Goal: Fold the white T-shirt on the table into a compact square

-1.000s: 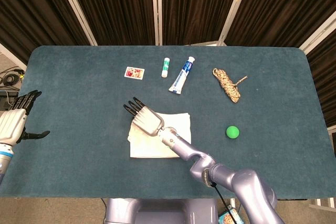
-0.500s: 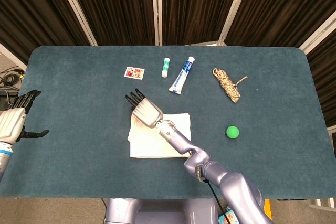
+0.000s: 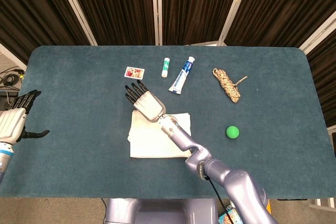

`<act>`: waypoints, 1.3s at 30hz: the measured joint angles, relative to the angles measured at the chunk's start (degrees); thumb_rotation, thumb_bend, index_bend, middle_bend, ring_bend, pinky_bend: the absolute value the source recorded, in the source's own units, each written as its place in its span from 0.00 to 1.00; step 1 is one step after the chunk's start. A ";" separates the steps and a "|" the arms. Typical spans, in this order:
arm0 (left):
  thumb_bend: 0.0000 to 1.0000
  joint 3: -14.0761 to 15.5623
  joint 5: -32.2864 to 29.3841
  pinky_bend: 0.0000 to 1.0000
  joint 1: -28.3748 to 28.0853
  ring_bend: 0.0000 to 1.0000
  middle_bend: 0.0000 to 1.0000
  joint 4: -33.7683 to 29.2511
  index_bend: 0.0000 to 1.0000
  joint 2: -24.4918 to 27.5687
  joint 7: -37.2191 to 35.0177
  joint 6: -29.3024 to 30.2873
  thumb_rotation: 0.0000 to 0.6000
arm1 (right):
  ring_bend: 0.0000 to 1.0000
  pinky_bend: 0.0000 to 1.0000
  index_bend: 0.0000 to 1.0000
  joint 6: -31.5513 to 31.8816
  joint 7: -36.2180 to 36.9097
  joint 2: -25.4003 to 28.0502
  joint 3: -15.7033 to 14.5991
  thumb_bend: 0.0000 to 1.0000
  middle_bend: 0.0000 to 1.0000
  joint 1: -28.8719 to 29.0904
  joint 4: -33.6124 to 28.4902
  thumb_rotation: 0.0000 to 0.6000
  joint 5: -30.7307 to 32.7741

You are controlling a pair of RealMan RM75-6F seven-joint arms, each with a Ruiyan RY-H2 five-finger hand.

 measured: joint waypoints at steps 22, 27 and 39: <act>0.00 0.68 3.16 0.00 3.00 0.00 0.00 -0.63 0.00 -1.31 4.10 8.33 1.00 | 0.00 0.00 0.05 16.35 -3.99 34.51 -7.87 0.00 0.00 -21.48 -39.36 1.00 -2.07; 0.00 1.85 5.29 0.00 4.91 0.00 0.00 0.14 0.00 -1.87 3.82 10.68 1.00 | 0.00 0.00 0.00 21.41 -5.90 41.32 -9.27 0.00 0.00 -28.78 -49.54 1.00 -0.12; 0.00 4.35 8.92 0.00 7.55 0.00 0.00 1.19 0.00 -2.06 4.20 13.23 1.00 | 0.00 0.00 0.00 34.65 -7.15 50.61 -13.30 0.00 0.00 -45.83 -66.83 1.00 4.25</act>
